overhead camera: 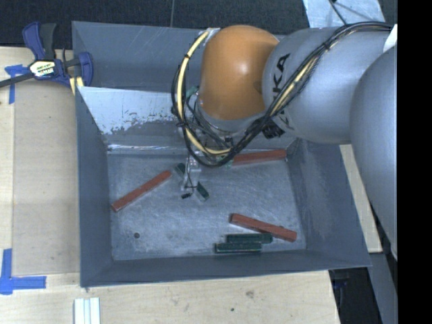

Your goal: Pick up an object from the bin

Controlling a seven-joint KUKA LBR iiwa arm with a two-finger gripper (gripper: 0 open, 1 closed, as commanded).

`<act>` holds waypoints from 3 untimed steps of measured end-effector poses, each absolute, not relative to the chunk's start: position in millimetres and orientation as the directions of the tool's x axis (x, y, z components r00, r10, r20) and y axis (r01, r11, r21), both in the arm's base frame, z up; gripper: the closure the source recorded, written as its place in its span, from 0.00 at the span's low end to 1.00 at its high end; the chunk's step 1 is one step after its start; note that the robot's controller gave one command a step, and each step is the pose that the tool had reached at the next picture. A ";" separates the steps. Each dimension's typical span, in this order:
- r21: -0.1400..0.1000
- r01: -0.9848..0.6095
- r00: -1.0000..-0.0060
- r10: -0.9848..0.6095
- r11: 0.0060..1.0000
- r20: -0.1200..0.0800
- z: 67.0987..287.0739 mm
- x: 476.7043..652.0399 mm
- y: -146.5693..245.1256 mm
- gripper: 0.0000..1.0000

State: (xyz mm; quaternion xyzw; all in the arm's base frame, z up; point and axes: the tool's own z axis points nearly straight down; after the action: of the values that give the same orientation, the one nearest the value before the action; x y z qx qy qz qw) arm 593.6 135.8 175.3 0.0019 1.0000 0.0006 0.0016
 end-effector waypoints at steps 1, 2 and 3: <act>0.002 -0.028 -1.000 -0.028 1.000 -0.005 72.1 619.3 216.9 0.00; 0.001 -0.123 -0.992 -0.123 0.992 -0.006 72.4 584.0 222.0 0.00; 0.000 -0.402 -0.916 -0.402 0.916 -0.007 72.3 550.5 224.7 0.00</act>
Offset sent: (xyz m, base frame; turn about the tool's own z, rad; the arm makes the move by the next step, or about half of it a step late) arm 0.0240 0.0805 -0.1053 -0.0296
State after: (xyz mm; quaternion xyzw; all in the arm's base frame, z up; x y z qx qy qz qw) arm 550.5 224.7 72.3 -0.2054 0.9787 0.0006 0.0032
